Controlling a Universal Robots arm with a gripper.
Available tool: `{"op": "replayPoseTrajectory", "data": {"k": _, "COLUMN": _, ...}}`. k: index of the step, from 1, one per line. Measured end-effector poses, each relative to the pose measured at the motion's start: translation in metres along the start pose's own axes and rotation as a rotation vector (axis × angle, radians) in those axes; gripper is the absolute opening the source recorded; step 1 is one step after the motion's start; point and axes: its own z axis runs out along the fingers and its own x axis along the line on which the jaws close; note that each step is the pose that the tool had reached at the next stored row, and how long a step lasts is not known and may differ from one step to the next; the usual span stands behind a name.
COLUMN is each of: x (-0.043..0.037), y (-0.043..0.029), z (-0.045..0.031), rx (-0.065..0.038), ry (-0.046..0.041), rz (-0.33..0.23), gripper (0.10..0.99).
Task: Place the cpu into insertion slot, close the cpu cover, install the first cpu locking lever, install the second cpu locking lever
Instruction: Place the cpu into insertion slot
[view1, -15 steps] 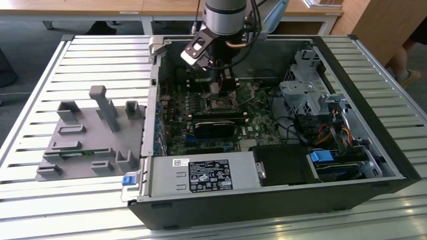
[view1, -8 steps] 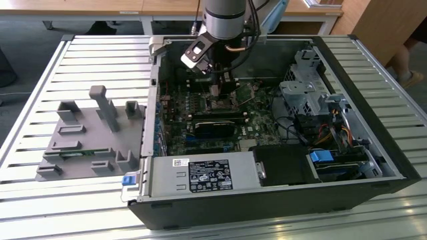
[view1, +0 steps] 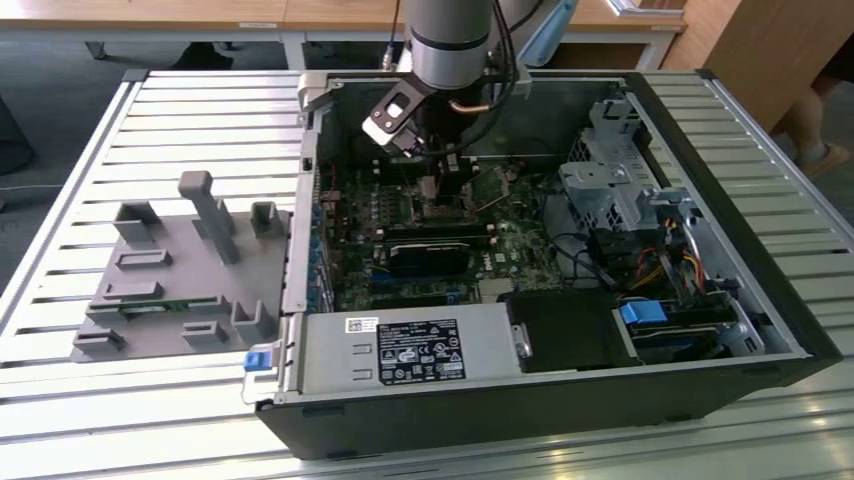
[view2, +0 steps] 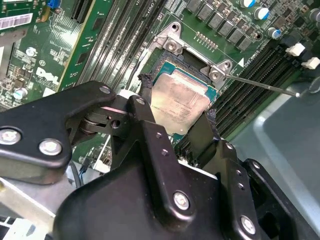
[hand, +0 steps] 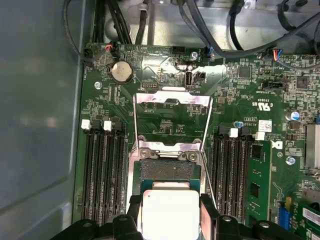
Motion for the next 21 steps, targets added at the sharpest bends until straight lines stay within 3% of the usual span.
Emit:
{"op": "replayPoseTrajectory", "data": {"k": 7, "x": -0.0003, "y": 0.0035, "z": 0.0085, "rx": 0.004, "ry": 0.0001, "rz": 0.000, "gripper": 0.541}}
{"op": "replayPoseTrajectory", "data": {"k": 21, "x": -0.0004, "y": 0.0032, "z": 0.0216, "rx": 0.004, "ry": -0.0009, "rz": 0.028, "gripper": 0.541}}
